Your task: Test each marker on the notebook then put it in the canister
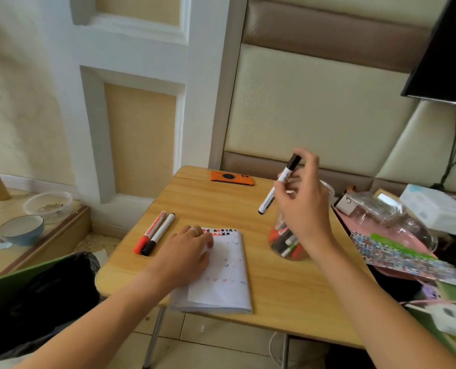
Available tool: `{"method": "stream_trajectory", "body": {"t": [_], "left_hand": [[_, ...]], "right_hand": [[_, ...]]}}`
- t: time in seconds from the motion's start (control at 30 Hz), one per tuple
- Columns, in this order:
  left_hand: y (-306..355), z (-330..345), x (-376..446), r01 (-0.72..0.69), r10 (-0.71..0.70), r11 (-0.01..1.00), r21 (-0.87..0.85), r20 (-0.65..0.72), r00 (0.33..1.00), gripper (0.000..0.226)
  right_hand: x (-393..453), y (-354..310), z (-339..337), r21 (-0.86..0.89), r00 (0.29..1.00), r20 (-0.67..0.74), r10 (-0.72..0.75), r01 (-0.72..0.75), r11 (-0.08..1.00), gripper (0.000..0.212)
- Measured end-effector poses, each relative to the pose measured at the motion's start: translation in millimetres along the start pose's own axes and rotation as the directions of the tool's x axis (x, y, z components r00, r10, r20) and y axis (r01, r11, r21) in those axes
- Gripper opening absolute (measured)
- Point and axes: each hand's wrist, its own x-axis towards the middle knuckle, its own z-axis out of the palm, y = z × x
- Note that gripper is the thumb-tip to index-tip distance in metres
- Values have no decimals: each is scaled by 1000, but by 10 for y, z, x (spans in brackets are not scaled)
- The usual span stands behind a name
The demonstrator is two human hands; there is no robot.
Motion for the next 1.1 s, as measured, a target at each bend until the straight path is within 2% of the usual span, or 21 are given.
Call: {"method": "stream_trajectory", "body": {"t": [0.1,0.2,0.3,0.4,0.5,0.6,0.73,0.93,1.03,1.1], "left_hand": [[82,-49,29,47,-50,998,41,63,997,26],[158,-77,46,75,-81,995,64,98,992,25],[217,-80,63,99,-110,991,94,115,987,24],[256,-82,68,118,-133,986,118,130,983,24],[283,-89,57,124,-143,983,137,138,980,24],[283,-87,50,119,-137,983,139,134,981,24],[280,-81,42,111,-130,984,142,128,983,25],[311,-63,44,119,-141,978,169,121,983,31],[309,-52,46,130,-153,975,178,121,981,35],[318,-58,40,126,-149,976,178,123,981,35]], "right_hand": [[270,26,-289,71,987,-148,59,-49,996,53],[438,112,-439,-8,964,-264,34,-37,999,52],[480,207,-462,-90,958,-286,8,-35,995,50],[471,281,-414,-115,977,-211,24,-49,992,47],[454,363,-339,-261,996,-68,60,-75,962,35],[463,423,-303,-351,989,21,147,-131,927,28],[509,381,-333,-376,976,90,200,-153,914,21],[554,320,-352,-501,945,156,289,-176,847,21],[622,374,-335,-544,885,229,406,-229,807,32],[621,377,-346,-548,874,253,415,-224,806,41]]}}
